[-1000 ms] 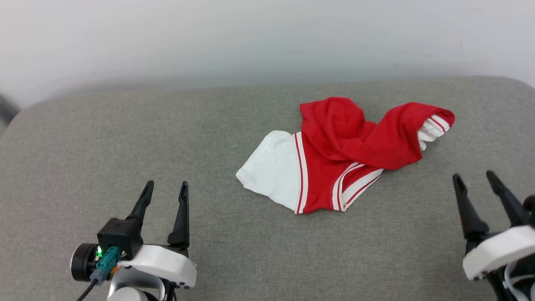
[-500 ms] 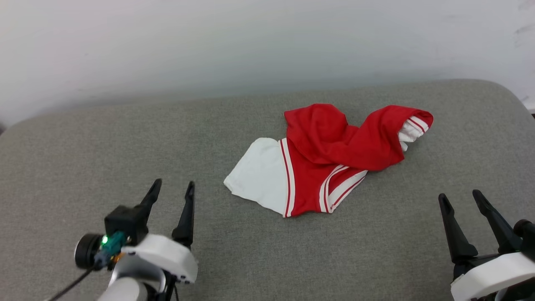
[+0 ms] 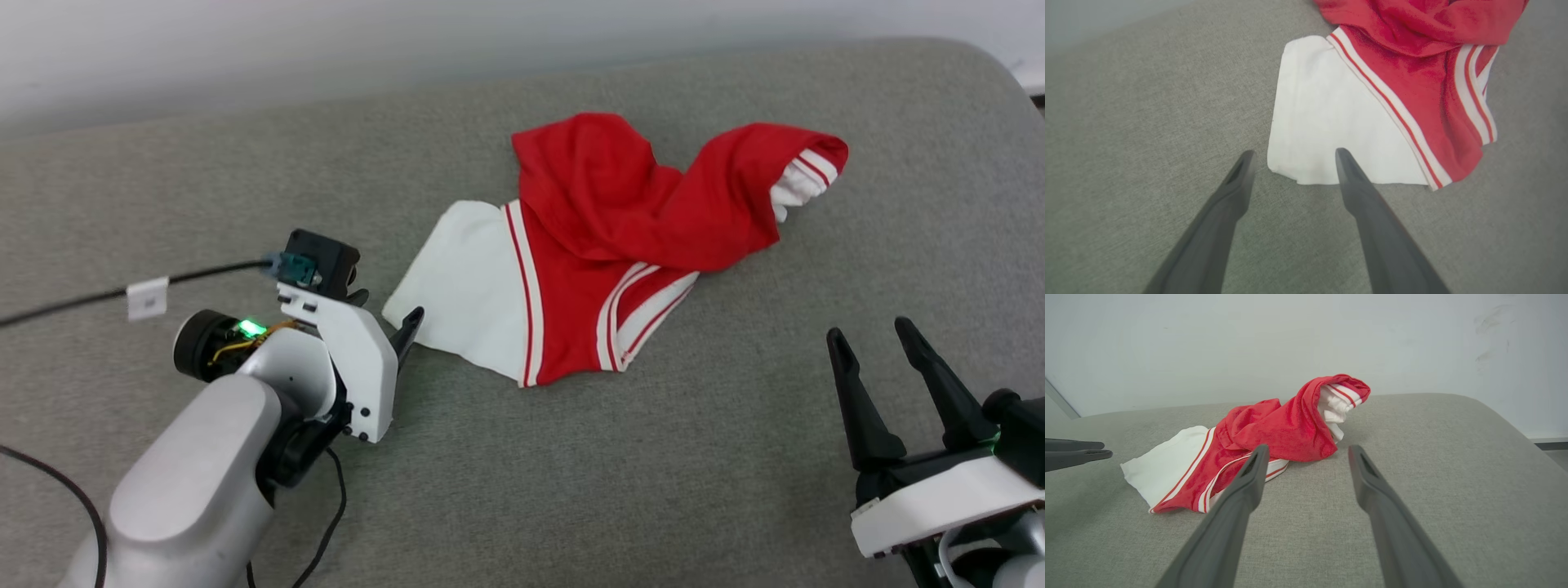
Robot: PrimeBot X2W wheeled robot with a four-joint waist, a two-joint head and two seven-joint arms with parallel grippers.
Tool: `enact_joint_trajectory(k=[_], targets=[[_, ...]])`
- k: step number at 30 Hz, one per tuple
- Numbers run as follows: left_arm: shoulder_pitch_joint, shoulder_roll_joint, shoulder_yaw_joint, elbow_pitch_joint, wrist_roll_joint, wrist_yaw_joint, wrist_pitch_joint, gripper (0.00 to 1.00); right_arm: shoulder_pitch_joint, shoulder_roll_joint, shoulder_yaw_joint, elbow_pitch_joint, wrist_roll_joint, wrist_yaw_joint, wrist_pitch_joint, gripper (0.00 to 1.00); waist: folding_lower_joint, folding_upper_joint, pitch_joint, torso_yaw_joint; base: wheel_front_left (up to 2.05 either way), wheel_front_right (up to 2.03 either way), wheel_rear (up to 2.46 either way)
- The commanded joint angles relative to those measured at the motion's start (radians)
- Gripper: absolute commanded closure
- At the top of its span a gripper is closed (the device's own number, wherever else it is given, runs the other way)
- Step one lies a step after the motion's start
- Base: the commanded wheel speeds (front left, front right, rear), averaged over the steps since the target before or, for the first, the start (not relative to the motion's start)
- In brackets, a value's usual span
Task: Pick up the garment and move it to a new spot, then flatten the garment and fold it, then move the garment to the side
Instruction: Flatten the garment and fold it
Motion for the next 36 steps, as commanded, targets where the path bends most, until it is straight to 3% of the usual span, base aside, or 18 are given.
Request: enact_joint_trajectory(k=[1,6,12,14,16,25,36], targets=[[-0.029,0.005,-0.010,0.021,-0.004,-0.015,0.037,0.00,-0.023,0.008,0.004,0.001,0.000,-0.001,-0.014,0.00,0.0000,0.0000,0.051,-0.035,0.00,0.00,0.00],[-0.096,0.016,-0.053,0.105,-0.020,-0.051,0.188,0.00,-0.049,0.015,0.017,0.027,0.000,-0.001,-0.038,0.00,0.0000,0.0000,0.096,-0.063,0.00,0.00,0.00],[-0.101,-0.017,-0.135,0.192,-0.040,-0.069,0.377,0.00,-0.071,0.018,0.023,0.047,0.006,-0.001,-0.064,0.00,0.0000,0.0000,0.118,-0.082,0.00,0.00,0.00],[-0.093,-0.036,-0.154,0.204,-0.053,-0.074,0.415,0.58,-0.073,0.019,0.025,0.052,0.007,-0.001,-0.067,0.00,0.0000,0.0000,0.122,-0.087,0.00,0.00,0.00],[-0.090,-0.049,-0.163,0.206,-0.052,-0.071,0.424,1.00,-0.072,0.021,0.025,0.056,0.010,-0.001,-0.069,0.00,0.0000,0.0000,0.125,-0.089,0.00,0.00,0.00],[-0.088,-0.008,-0.119,0.134,-0.012,-0.045,0.276,1.00,-0.043,0.026,0.001,0.066,0.017,-0.001,-0.053,0.00,0.0000,0.0000,0.079,-0.062,0.00,0.00,0.00],[0.142,0.111,-0.023,-0.226,-0.017,0.110,0.119,1.00,0.037,0.030,-0.073,0.029,0.011,-0.001,0.009,0.00,0.0000,0.0000,-0.062,0.062,0.00,0.00,0.00]])
